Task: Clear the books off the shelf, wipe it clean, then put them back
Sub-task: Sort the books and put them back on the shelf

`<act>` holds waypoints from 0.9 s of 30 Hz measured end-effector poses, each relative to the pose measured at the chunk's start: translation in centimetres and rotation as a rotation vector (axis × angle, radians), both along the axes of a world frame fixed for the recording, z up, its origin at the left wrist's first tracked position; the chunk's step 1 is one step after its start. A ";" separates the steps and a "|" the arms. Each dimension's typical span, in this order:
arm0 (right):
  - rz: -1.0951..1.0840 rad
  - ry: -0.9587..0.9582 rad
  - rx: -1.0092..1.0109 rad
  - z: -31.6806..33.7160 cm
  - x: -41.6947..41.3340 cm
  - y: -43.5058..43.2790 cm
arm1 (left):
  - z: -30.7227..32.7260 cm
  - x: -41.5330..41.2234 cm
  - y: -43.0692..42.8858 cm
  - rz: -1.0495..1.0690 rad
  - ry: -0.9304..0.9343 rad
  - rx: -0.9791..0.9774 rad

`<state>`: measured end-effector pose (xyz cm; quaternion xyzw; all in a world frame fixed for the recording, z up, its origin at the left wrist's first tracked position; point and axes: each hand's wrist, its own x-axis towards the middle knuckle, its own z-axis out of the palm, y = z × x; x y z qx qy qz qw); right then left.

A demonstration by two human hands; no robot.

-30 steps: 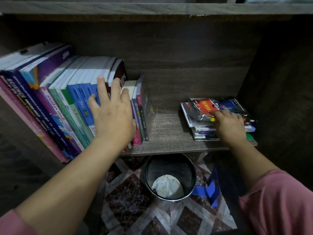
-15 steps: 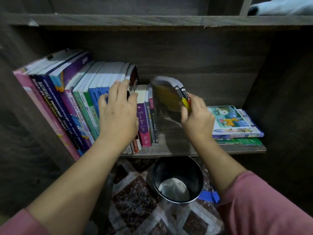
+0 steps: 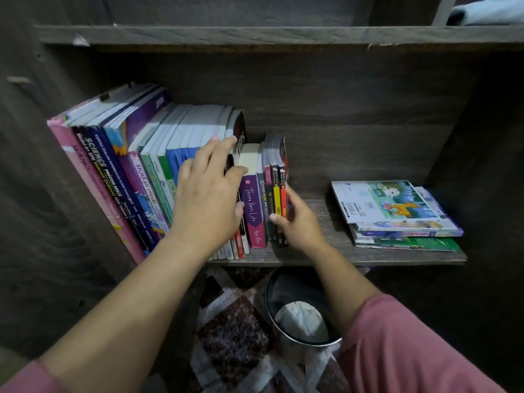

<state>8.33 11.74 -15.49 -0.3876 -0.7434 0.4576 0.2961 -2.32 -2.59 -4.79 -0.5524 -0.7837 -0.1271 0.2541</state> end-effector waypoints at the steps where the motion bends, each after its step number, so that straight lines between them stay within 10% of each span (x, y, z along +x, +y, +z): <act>1: 0.032 -0.086 -0.031 -0.2 0.3 0.1 | 0.0 0.1 0.0 0.002 0.000 0.001; 27: -0.112 -0.846 0.574 4.1 9.3 4.6 | -1.9 0.7 1.9 0.111 0.042 0.028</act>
